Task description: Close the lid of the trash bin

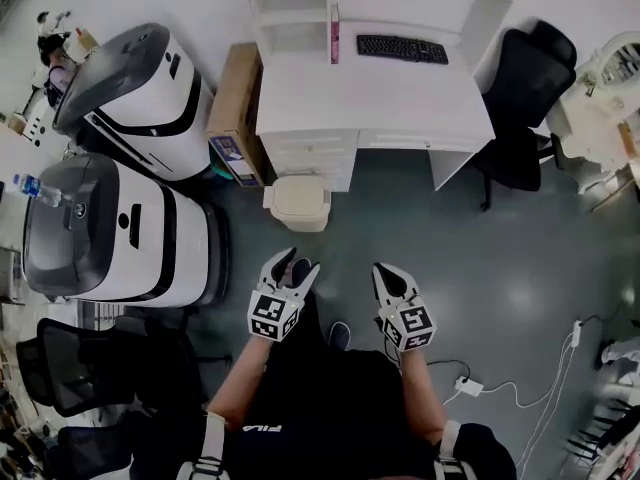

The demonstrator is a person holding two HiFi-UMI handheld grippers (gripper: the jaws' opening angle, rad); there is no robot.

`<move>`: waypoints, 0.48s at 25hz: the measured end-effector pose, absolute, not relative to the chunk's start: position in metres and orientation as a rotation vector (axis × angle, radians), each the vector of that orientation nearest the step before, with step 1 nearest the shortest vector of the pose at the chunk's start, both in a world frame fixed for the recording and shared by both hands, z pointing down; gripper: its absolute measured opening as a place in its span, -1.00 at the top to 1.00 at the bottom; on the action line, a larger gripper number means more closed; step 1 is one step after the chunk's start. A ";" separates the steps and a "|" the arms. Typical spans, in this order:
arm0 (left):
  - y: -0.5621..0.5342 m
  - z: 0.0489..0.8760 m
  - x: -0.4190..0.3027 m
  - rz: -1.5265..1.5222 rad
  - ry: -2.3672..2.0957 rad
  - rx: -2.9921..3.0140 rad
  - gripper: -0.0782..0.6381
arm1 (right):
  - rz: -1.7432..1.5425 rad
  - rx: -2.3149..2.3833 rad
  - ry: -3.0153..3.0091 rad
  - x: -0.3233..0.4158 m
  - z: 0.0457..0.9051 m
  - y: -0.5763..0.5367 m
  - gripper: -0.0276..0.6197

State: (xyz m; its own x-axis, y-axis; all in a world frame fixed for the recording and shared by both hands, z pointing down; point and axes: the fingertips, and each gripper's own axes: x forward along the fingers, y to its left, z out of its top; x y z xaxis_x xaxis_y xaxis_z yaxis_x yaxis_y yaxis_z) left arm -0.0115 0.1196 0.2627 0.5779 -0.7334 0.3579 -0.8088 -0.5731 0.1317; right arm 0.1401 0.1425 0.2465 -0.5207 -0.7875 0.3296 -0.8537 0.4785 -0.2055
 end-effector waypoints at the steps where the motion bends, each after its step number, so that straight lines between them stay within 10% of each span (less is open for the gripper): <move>1: 0.131 0.256 -0.011 0.373 -1.291 2.527 0.09 | 0.502 1.416 -2.544 0.140 0.241 0.152 0.91; 12: 0.244 0.213 -0.036 0.323 -1.424 2.473 0.10 | 0.444 1.315 -2.636 0.121 0.217 0.221 0.91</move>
